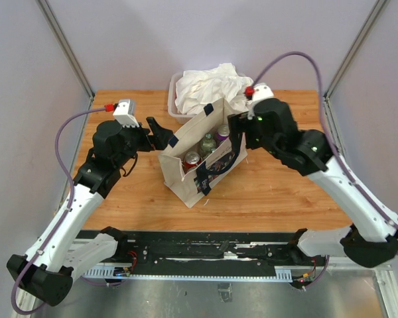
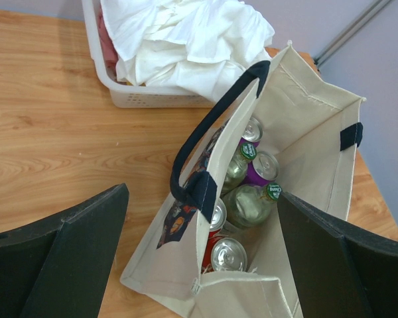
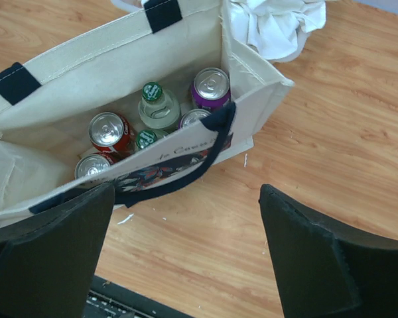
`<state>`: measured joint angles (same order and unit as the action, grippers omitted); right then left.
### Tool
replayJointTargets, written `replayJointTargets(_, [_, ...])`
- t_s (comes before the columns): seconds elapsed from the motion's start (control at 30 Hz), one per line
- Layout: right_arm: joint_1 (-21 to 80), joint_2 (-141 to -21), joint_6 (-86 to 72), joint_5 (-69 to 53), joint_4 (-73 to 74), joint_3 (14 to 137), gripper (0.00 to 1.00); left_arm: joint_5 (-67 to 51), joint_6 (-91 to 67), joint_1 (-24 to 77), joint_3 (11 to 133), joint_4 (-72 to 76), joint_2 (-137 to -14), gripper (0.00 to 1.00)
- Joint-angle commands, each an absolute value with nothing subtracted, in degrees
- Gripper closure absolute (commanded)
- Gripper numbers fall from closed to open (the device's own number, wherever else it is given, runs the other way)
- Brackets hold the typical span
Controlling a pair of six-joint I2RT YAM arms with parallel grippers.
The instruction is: Take the beverage out of the canvas bag
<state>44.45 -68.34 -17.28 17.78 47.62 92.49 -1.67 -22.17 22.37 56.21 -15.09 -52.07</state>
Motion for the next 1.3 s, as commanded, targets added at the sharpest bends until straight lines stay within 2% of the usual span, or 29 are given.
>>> replayJointTargets(0.0, [49.67, -76.12, -15.2, 28.06, 48.07, 98.05, 0.11, -4.77, -22.68, 22.82, 55.73, -10.78, -53.87, 0.0])
replayJointTargets(0.2, [50.01, -81.74, -16.32, 26.97, 47.38, 99.37, 0.25, -5.51, -22.73, 22.81, 53.47, -7.75, -57.15, 0.01])
replayJointTargets(0.33, [50.04, -83.99, -17.83, 26.97, 48.01, 99.75, 0.28, -6.59, -22.99, 22.76, 53.52, -6.07, -60.33, 0.03])
replayJointTargets(0.43, [50.04, -84.74, -19.3, 26.82, 47.64, 99.04, 0.3, -7.48, -23.01, 22.77, 53.88, -4.76, -61.79, 0.08])
replayJointTargets(0.6, [50.14, -86.08, -21.29, 23.64, 46.73, 98.1, 0.33, -8.61, -22.89, 22.78, 54.34, -4.11, -63.68, 0.26])
replayJointTargets(0.87, [51.4, -86.59, -24.14, 24.0, 48.76, 92.47, 0.51, -11.75, -24.51, 23.17, 52.79, -1.56, -65.2, 0.79])
replayJointTargets(0.93, [51.5, -85.77, -25.07, 23.95, 49.12, 89.65, 0.53, -11.84, -24.68, 23.45, 52.38, -1.33, -65.1, 0.88])
replayJointTargets(1.07, [51.51, -83.46, -27.57, 24.05, 50.87, 84.2, 0.58, -11.51, -24.8, 23.74, 51.75, -1.21, -64.8, 0.97])
replayJointTargets(1.27, [51.54, -79.45, -30.07, 23.58, 51.23, 75.97, 0.62, -10.96, -25.05, 23.81, 51.47, -0.94, -64.3, 0.99])
